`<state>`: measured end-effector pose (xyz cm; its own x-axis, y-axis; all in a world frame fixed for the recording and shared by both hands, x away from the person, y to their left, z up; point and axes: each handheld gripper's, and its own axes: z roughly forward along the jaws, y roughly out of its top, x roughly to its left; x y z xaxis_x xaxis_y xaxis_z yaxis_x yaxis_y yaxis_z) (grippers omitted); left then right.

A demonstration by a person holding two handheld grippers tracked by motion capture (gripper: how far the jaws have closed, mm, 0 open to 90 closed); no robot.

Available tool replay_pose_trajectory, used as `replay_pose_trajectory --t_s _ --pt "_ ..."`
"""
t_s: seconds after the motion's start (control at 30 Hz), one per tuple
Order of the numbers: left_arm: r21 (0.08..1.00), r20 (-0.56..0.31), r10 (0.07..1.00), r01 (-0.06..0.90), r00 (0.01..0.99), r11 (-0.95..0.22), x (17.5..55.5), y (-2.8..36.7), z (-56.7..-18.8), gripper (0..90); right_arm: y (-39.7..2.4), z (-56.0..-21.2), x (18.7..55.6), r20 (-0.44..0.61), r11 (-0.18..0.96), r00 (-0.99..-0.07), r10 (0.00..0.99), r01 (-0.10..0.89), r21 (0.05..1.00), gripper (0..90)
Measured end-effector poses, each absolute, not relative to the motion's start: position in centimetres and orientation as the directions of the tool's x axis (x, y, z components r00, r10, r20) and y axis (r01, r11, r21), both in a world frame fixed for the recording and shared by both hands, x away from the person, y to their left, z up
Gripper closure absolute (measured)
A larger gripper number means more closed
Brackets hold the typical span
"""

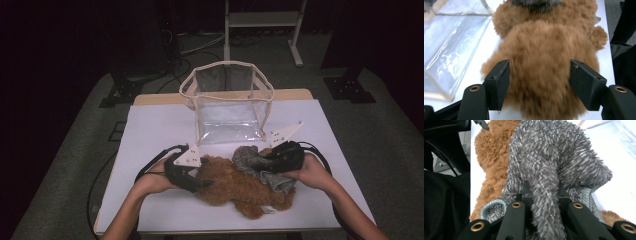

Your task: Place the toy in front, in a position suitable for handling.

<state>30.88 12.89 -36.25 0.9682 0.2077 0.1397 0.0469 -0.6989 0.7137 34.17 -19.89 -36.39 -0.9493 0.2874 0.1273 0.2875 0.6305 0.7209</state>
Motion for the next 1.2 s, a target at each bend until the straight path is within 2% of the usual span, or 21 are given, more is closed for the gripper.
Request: replay_pose_trajectory --t_s 0.17,0.4,0.67,1.03,1.2 --pt "0.727 0.103 0.217 0.076 0.971 -0.683 30.8 13.4 -37.9 35.1 -20.6 -36.3 34.2 0.136 0.627 -0.944 0.302 0.304 0.718 75.2" --pt "0.725 0.12 0.187 0.043 0.975 -0.687 30.8 11.7 -38.3 38.3 -19.2 -34.5 34.1 0.074 0.676 -0.96 0.268 0.243 0.696 75.2" --pt "0.733 0.126 0.161 0.017 0.979 -0.68 31.0 9.6 -38.2 38.3 -16.4 -34.8 34.8 0.099 0.686 -0.97 0.223 0.228 0.691 75.1" --pt "0.733 0.144 0.148 -0.006 0.978 -0.68 31.0 8.8 -38.3 38.4 -17.8 -35.3 35.0 0.135 0.671 -0.957 0.258 0.278 0.687 75.2" --pt "0.718 0.169 0.131 -0.031 0.977 -0.696 30.9 8.2 -38.0 38.3 -15.4 -34.8 35.7 0.085 0.696 -0.968 0.236 0.229 0.68 75.2"
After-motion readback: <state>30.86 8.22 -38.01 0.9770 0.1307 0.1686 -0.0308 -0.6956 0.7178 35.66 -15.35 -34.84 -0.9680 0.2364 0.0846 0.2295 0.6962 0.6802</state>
